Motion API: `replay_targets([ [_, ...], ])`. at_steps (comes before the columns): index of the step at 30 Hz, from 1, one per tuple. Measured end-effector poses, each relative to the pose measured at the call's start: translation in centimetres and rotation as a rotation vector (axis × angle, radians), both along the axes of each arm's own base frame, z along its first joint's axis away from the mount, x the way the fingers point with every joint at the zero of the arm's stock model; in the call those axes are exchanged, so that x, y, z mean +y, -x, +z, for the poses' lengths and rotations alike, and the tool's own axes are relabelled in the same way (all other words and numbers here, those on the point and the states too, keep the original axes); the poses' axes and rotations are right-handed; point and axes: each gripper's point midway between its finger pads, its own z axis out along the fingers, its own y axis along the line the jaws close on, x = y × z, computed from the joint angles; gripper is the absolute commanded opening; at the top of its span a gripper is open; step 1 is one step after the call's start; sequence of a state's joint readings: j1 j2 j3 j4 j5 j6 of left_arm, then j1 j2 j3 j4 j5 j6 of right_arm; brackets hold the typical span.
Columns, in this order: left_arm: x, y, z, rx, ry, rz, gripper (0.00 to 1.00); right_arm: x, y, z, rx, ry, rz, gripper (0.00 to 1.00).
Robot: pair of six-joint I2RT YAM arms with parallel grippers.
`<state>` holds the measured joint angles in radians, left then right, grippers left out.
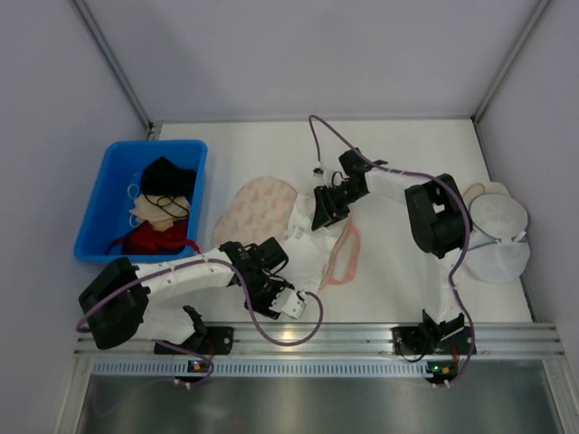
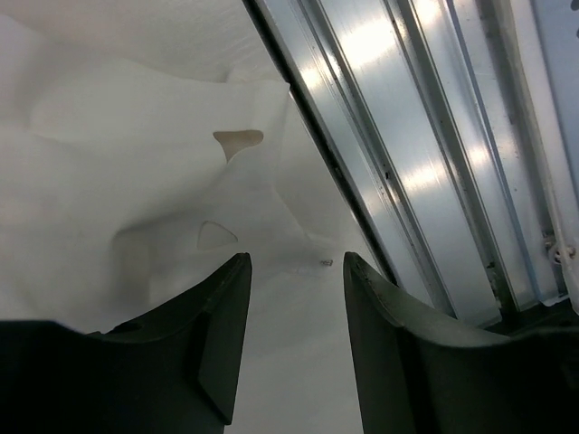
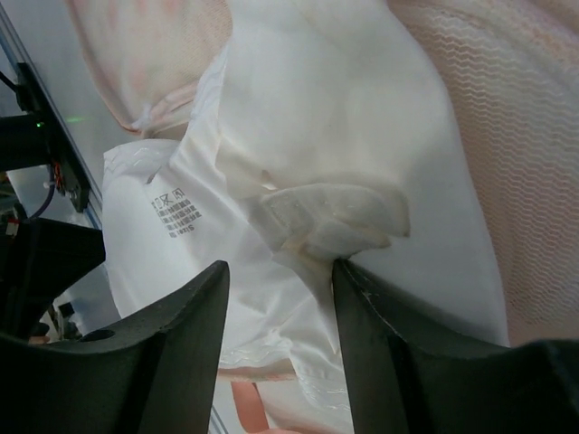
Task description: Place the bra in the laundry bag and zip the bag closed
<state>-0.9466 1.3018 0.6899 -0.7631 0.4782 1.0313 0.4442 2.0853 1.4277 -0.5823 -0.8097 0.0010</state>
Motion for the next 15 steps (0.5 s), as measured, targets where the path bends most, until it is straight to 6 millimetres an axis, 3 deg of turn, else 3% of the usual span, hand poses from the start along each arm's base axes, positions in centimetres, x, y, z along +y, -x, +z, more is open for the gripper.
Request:
replay_targets([
  [6,-0.4,-0.3,-1.6,-0.042,-0.003,-0.033,0.45,-0.2,0.1,0.3,0.000,0.010,0.003,0.59],
  [9,-0.9,-0.6,-1.7,-0.072,0.016,-0.049,0.34,-0.1,0.0,0.6,-0.001,0.010,0.003,0.63],
  [14,-1.6,-0.8,-1.8,-0.093,0.037,-0.062,0.00,0.0,-0.3,1.2,-0.008,0.007,0.003,0.73],
  [15,-1.6,-0.8,-1.8,-0.093,0.037,-0.059,0.00,0.1,-0.5,1.3,-0.012,0.005,0.002,0.74],
])
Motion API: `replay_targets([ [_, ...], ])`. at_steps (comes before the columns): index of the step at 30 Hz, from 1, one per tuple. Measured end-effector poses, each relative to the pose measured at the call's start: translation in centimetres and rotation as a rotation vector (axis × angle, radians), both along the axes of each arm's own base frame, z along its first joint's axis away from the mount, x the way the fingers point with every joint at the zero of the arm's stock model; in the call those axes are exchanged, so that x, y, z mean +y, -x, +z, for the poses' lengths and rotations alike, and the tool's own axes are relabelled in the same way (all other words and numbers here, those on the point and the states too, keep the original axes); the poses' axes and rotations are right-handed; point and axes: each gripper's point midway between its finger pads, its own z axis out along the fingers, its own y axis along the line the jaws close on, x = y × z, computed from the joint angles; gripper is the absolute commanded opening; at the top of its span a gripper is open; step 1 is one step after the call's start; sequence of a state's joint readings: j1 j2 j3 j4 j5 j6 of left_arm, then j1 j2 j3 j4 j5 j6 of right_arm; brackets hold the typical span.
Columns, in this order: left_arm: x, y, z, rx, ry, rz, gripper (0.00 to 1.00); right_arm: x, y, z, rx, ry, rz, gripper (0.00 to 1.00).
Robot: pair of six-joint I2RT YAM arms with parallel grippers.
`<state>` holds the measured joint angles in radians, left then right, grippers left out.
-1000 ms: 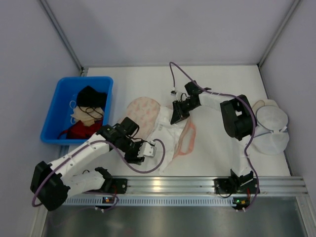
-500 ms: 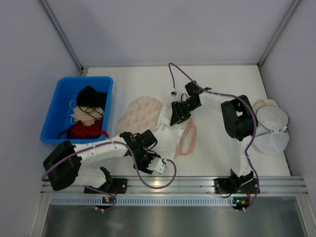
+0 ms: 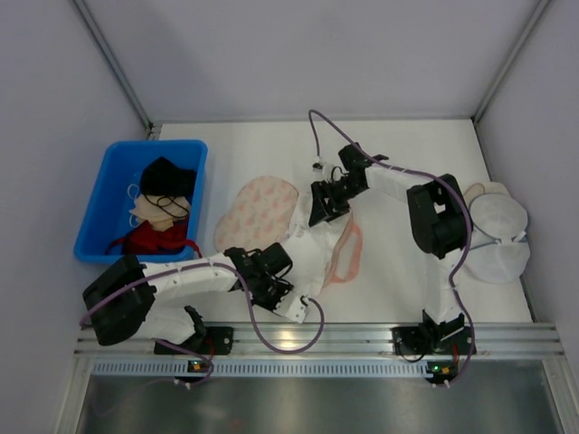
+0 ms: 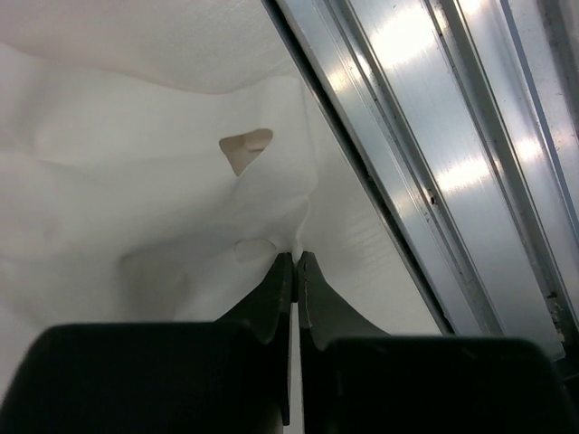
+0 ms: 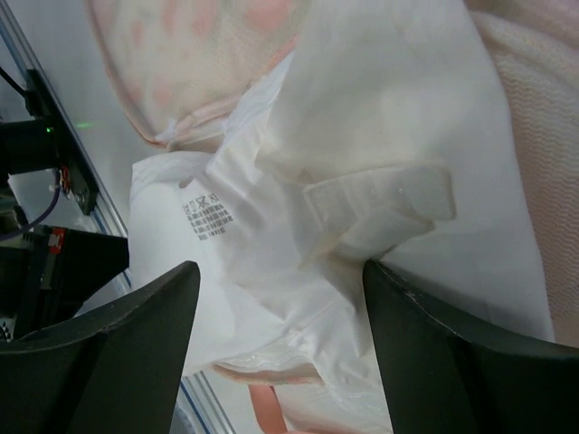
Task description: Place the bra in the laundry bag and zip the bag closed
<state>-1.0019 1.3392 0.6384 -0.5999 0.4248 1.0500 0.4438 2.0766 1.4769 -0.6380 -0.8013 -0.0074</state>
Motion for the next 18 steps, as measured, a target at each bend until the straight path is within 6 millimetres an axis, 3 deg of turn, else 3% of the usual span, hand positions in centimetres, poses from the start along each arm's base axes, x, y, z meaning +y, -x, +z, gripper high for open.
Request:
replay_targets([
  [6,0.6,0.8,1.4,0.015,0.016,0.023,0.00,0.1,-1.3,1.7,-0.052,-0.014,-0.007,0.82],
  [11,-0.9,0.6,5.9,0.012,0.102,0.065,0.00,0.0,-2.5,3.9,-0.117,-0.031,-0.019,0.84],
  [15,-3.2,-1.1,9.8,-0.005,0.176,0.126,0.00,-0.1,-3.2,5.5,-0.159,-0.047,-0.029,0.84],
  [18,-4.3,-2.8,11.6,0.004,0.202,0.190,0.00,-0.4,-3.6,6.2,-0.175,-0.053,-0.039,0.84],
])
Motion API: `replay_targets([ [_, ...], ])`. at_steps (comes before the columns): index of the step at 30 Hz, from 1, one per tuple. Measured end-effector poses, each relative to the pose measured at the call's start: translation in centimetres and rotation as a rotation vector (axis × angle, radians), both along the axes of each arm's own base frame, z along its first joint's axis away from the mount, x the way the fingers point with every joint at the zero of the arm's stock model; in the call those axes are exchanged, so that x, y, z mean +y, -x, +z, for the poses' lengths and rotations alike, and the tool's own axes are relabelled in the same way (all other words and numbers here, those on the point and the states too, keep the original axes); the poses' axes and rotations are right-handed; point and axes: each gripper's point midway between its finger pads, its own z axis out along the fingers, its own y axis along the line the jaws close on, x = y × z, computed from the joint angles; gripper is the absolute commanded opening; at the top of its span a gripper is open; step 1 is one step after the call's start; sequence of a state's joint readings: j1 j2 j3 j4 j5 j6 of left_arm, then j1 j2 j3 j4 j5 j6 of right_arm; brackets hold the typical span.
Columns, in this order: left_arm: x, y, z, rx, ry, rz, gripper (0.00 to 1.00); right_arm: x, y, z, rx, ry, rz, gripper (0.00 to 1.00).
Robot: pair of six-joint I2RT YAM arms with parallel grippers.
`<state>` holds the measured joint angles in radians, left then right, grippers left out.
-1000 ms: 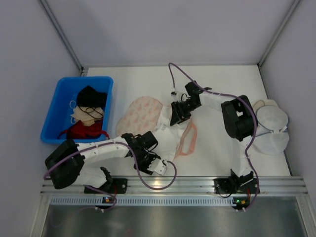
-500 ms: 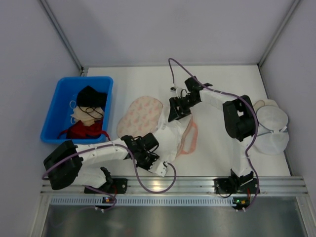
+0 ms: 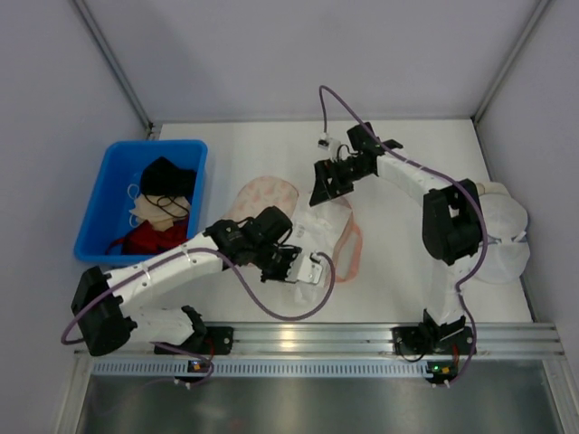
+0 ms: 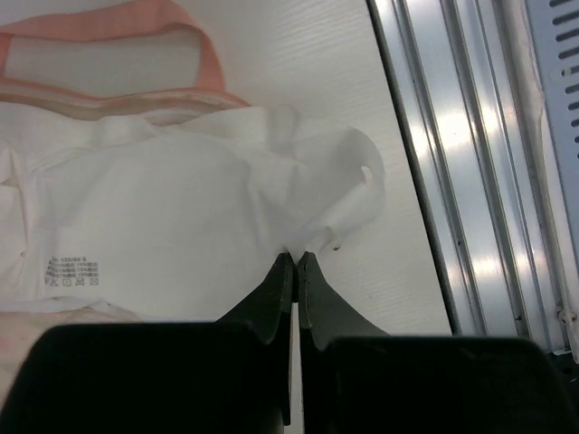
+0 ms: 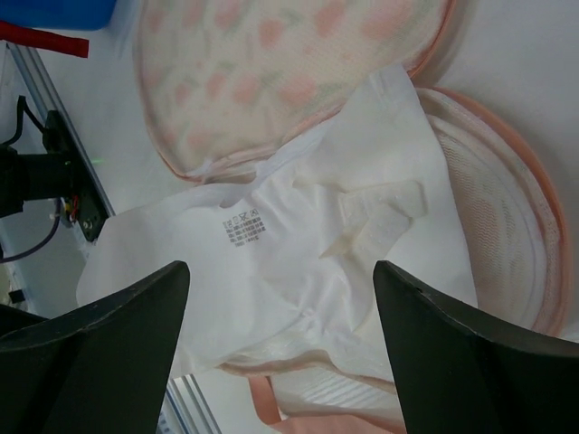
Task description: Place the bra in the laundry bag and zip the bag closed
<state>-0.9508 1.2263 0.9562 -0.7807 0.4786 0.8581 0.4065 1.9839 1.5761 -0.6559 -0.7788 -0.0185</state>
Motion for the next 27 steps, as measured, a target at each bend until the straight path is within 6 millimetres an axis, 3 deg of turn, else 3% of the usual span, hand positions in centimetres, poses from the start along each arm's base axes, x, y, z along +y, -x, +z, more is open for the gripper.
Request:
replay_targets([
  [4,-0.8,-4.7,0.9,0.061,0.004,0.148,0.00,-0.8,-0.7,0.5,-0.012,-0.005,-0.024,0.84],
  [9,-1.4,-10.6,0.2,0.128,-0.006,0.316,0.00,-2.5,-2.0,0.9,-0.020,-0.010,-0.073,0.83],
  [11,-1.9,-11.9,-0.2,0.147,-0.012,0.346,0.00,-3.5,-2.6,0.9,-0.021,-0.010,-0.099,0.81],
  [17,-3.1,-13.3,-3.3,0.206,-0.052,0.393,0.00,-5.9,-4.4,0.7,-0.039,0.011,-0.167,0.70],
  [23,-3.5,-14.8,-5.1,0.186,-0.056,0.462,0.00,-6.1,-5.0,-0.6,-0.037,0.032,-0.178,0.62],
  [24,-3.5,-15.0,-5.2,0.179,-0.054,0.474,0.05,-6.2,-5.1,-1.0,-0.030,0.038,-0.180,0.61],
  [25,-3.4,-15.2,-5.4,0.169,-0.054,0.486,0.19,-6.2,-5.1,-1.5,-0.023,0.045,-0.179,0.60],
  [27,-3.3,-15.6,-5.7,0.158,-0.055,0.506,0.27,-6.2,-5.2,-2.4,-0.012,0.056,-0.177,0.56],
])
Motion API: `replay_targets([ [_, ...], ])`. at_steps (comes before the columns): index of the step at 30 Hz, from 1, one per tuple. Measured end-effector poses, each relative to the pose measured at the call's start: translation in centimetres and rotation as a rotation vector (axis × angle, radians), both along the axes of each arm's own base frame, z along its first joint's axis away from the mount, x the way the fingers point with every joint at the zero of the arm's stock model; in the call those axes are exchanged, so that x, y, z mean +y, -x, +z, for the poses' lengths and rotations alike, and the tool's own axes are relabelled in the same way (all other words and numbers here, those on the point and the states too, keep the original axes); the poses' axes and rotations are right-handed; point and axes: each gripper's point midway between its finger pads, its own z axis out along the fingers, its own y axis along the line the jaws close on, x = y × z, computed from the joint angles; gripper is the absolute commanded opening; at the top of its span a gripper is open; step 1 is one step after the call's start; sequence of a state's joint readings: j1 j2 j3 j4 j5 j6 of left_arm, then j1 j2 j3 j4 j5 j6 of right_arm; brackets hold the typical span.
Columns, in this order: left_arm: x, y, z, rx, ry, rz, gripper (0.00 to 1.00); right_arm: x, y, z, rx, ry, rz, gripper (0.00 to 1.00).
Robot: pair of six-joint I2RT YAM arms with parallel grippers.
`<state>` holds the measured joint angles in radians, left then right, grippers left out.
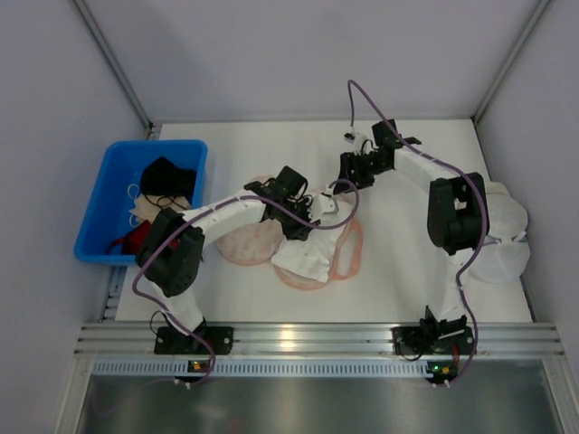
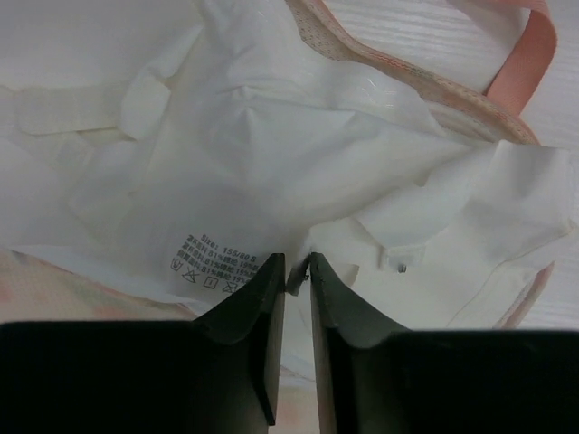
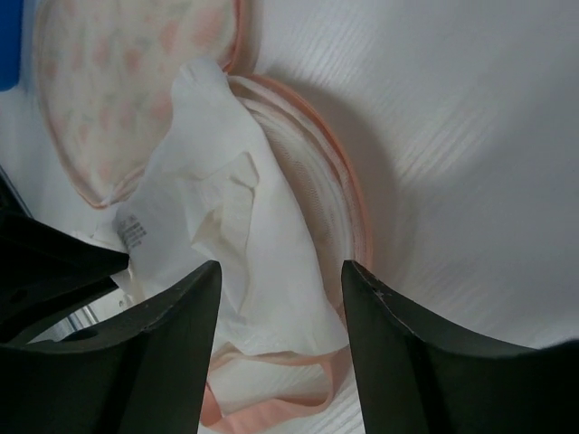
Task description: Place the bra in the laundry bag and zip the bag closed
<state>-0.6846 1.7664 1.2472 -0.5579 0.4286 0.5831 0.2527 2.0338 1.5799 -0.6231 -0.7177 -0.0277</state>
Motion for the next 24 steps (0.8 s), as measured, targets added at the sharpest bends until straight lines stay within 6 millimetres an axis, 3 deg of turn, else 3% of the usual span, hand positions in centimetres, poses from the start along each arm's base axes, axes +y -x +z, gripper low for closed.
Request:
replay_targets([
  [2,0.1,-0.1,-0.3,-0.004,0.000,0.014,0.36,0.0,-0.3,-0.8,0.006,0.011,0.002,0.52],
  [6,0.9,0.7,0.1,-0.008,0.003,0.039,0.46,0.2,-1.2,-1.4,-0.009,0.024,0.015,0.50],
  [9,1.3,1.1,2.3,-0.039,0.040,0.064,0.48,0.6,-1.7,-1.4,-0.037,0.033,0.037,0.51],
  [13,1.5,1.4,6.1,-0.094,0.113,0.109,0.48,1.1,-1.9,-1.6,-0.060,0.053,0.055,0.61],
  [16,2.4,1.6,7.6,-0.071,0.155,0.192,0.51,0.9,-2.1,-1.7,-0.074,0.070,0.051,0.64],
  [20,6.4,-1.4,7.5,0.040,0.190,0.457,0.57,0.6,-2.4,-1.9,-0.082,0.089,0.040,0.62],
  [24,13.9,-6.2,5.7,0.094,0.156,0.811,0.61,0.1,-2.6,-2.6,-0.066,0.091,0.030,0.61],
])
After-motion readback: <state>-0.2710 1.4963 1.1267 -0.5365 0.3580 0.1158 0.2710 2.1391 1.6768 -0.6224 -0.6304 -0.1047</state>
